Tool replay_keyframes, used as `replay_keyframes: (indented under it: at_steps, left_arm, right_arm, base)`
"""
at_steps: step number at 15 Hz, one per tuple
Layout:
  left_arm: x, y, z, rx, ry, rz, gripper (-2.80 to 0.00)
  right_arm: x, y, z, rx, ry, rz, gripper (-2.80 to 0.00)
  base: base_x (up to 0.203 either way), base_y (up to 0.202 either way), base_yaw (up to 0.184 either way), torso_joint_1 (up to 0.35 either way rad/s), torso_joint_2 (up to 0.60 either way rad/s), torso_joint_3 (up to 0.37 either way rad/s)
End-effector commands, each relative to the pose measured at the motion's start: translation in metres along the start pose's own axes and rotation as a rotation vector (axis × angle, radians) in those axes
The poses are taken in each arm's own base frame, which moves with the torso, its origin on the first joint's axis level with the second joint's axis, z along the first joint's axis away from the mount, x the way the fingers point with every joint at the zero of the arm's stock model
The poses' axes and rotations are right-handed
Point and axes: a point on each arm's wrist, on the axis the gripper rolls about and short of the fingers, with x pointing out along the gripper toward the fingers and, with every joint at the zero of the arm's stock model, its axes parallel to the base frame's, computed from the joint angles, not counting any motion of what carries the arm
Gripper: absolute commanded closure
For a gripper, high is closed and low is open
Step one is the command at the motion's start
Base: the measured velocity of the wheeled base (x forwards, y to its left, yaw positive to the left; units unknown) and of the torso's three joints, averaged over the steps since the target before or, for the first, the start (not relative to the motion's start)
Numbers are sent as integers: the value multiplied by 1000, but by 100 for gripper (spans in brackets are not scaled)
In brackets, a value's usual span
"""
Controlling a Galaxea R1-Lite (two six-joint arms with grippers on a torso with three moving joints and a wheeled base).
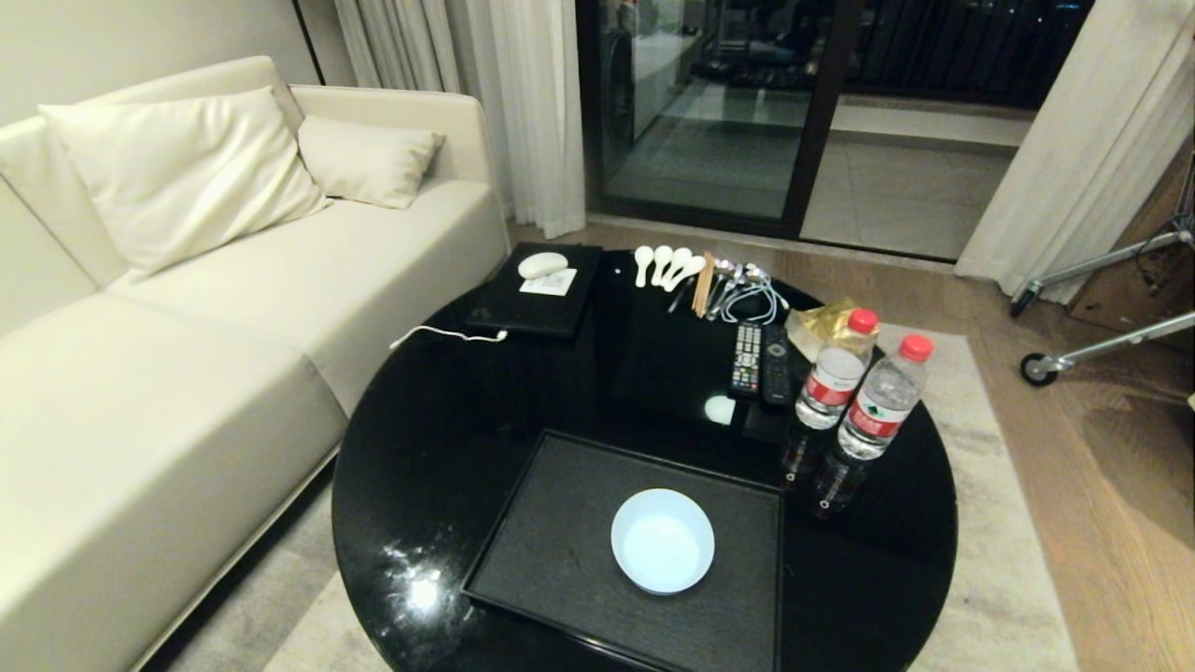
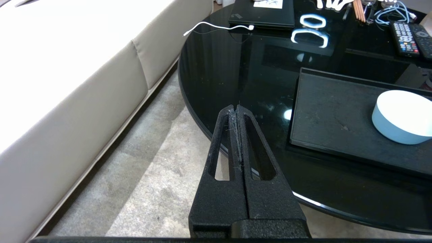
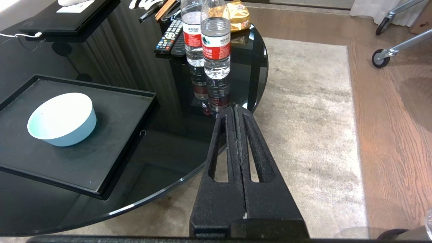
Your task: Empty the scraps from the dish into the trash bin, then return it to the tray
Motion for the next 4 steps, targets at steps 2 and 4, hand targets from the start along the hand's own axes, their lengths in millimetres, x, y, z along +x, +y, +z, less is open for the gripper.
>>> replay_keyframes:
  at_steps: [2, 4]
  left_arm:
    - [0, 0, 0, 0, -1, 0, 0]
    - [0, 0, 0, 0, -1, 0, 0]
  right_arm:
    - [0, 0, 0, 5, 3, -1, 0]
    - [0, 0, 0, 6, 1, 0, 0]
  base:
    - [0, 0, 0, 0, 0, 0]
    - [0, 0, 0, 0, 0, 0]
